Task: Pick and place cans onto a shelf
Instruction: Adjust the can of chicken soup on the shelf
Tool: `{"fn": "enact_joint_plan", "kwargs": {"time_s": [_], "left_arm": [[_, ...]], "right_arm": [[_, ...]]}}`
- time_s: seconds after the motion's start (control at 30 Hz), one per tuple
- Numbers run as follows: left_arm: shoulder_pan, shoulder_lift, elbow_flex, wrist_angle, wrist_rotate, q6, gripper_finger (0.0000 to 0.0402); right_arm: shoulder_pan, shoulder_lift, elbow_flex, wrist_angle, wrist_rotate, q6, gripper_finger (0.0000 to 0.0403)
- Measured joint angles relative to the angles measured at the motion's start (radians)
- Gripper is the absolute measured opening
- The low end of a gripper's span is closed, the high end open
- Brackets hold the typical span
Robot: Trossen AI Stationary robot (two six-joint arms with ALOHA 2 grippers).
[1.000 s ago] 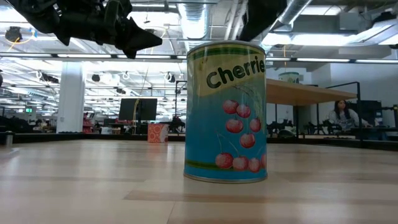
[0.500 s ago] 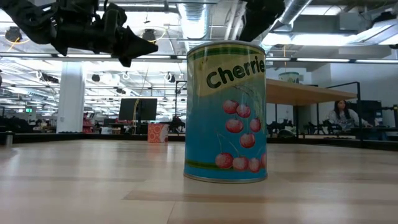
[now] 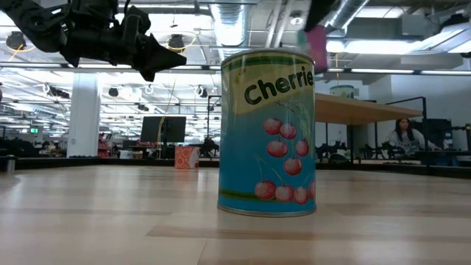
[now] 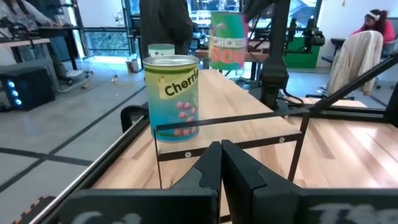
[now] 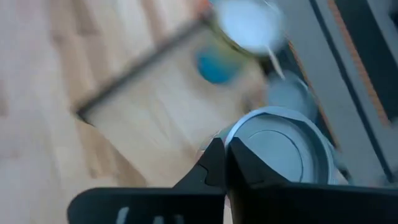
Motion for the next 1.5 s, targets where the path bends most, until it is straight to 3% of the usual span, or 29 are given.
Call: {"fn": "enact_joint_plan", "kwargs": {"time_s": [0.1,0.3,0.63,0.87,1.5], "left_arm": [[0.000,0.000,0.000,-0.001,0.000,0.000,0.0000],[0.000,0.000,0.000,-0.009,0.001,0.002,0.0000],[0.000,0.000,0.000,-0.008,0.000,0.002,0.0000],[0.000,0.000,0.000,-0.008,0.000,0.002,0.0000],[0.000,0.000,0.000,-0.009,-0.001,0.002,0.0000]], "right_arm": [[-0.040,-0.036,-0.010,-0.098,0.035,0.078,0.0015],[-0.118,-0.211,-0.166,-0.060,0.073,0.147,0.0005],[-0.383,-0.407,-0.421,0.093,-0.016,0.135,0.0007],[-0.545,-0.394,-0.448,0.121,-0.059,0.131,0.0007],[-0.632,-0.319,-0.449,0.161,-0.032,0.186,0.0008]]}}
